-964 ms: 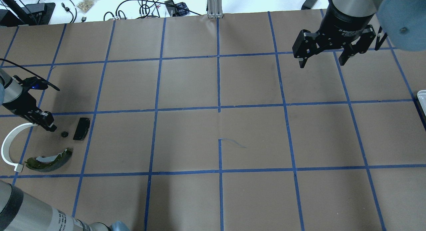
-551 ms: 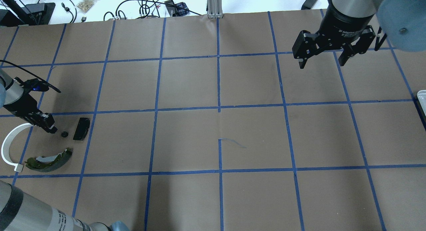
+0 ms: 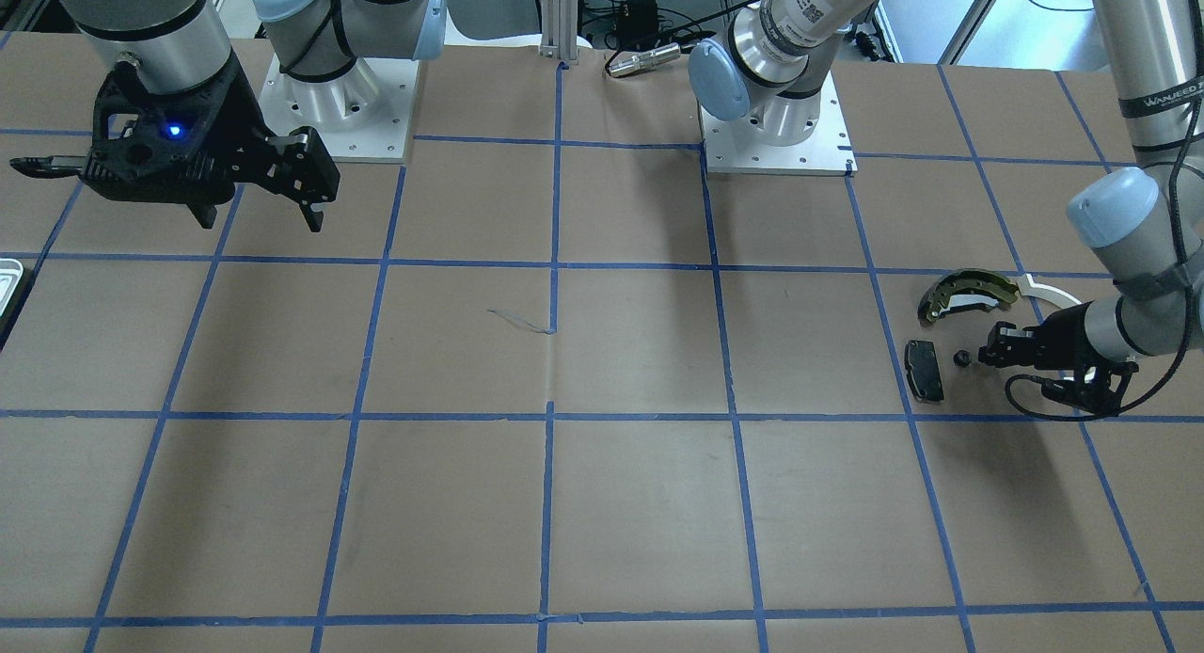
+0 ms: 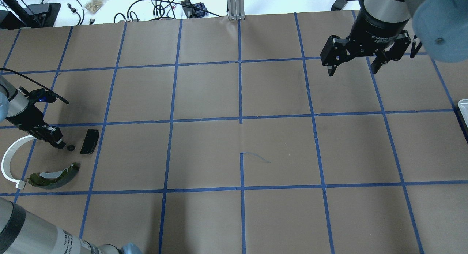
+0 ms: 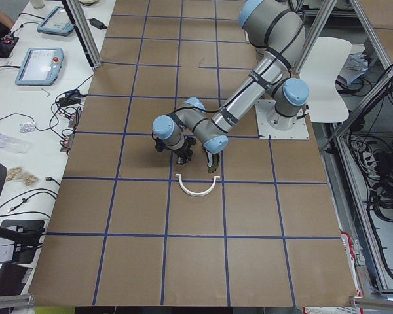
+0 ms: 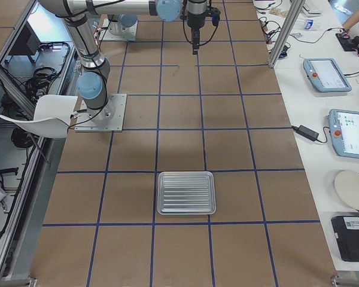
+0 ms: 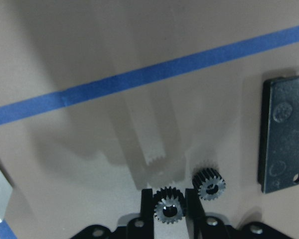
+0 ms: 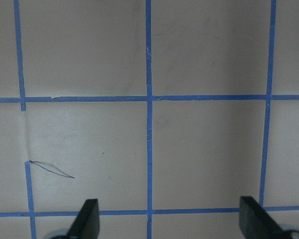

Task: Place bearing gear from tray to pile

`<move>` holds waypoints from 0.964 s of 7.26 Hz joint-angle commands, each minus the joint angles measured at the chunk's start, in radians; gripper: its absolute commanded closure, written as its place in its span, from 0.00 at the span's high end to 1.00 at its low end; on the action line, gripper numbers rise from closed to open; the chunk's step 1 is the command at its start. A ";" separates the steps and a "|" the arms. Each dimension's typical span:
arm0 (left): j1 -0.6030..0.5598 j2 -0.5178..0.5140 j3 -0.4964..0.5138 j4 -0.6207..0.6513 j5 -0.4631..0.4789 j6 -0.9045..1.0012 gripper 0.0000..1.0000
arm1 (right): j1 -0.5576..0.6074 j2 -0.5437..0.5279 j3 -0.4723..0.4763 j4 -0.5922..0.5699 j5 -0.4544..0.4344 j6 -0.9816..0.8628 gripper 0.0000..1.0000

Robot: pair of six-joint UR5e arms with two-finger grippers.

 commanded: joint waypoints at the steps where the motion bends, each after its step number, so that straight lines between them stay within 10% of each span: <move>1: 0.000 0.001 -0.001 0.002 0.002 0.001 0.69 | 0.000 0.000 0.004 -0.007 0.000 0.000 1.00; 7: -0.158 0.119 0.192 -0.195 -0.003 -0.193 0.92 | 0.000 0.000 0.011 -0.017 0.002 0.000 1.00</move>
